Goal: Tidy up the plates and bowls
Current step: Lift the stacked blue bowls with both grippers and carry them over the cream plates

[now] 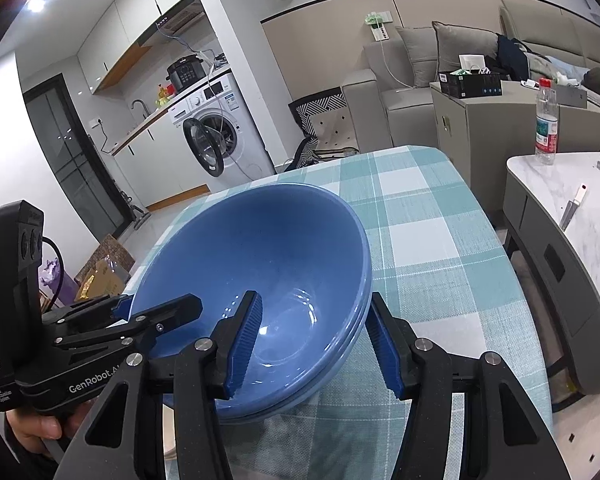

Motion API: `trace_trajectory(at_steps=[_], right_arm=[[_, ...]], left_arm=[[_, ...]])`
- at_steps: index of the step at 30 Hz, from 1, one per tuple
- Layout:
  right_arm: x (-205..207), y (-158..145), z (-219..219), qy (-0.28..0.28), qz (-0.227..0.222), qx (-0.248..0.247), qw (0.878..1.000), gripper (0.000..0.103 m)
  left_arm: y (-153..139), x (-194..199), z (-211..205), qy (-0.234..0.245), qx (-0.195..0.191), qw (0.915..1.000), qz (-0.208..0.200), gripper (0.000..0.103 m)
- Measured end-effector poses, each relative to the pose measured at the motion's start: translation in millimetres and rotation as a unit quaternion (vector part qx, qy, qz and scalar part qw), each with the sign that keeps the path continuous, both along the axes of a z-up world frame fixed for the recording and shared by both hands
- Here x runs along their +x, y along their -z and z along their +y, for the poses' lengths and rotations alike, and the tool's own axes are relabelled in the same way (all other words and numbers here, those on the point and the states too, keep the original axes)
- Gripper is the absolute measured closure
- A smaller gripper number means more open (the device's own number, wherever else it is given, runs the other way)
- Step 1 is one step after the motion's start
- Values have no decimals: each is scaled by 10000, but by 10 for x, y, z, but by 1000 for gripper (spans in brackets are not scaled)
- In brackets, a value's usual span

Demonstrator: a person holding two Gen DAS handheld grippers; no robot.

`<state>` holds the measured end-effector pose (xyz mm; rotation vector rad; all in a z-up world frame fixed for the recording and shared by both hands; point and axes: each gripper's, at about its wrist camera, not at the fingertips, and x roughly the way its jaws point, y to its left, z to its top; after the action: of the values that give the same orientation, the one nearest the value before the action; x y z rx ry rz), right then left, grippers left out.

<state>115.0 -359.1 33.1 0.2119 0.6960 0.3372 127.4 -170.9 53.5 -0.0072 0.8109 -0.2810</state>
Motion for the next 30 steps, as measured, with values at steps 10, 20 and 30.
trace_trajectory(at_steps=[10, 20, 30], right_arm=[[-124, -159, 96, -15, -207, -23, 9998, 48], [-267, -353, 184, 1, -411, -75, 9991, 48], [-420, -462, 321, -53, -406, -172, 9990, 48]], left_arm=[[-128, -139, 96, -187, -90, 9994, -291, 66], [-254, -285, 155, -261, -174, 9984, -481, 66], [-352, -410, 251, -421, -246, 9968, -634, 66]])
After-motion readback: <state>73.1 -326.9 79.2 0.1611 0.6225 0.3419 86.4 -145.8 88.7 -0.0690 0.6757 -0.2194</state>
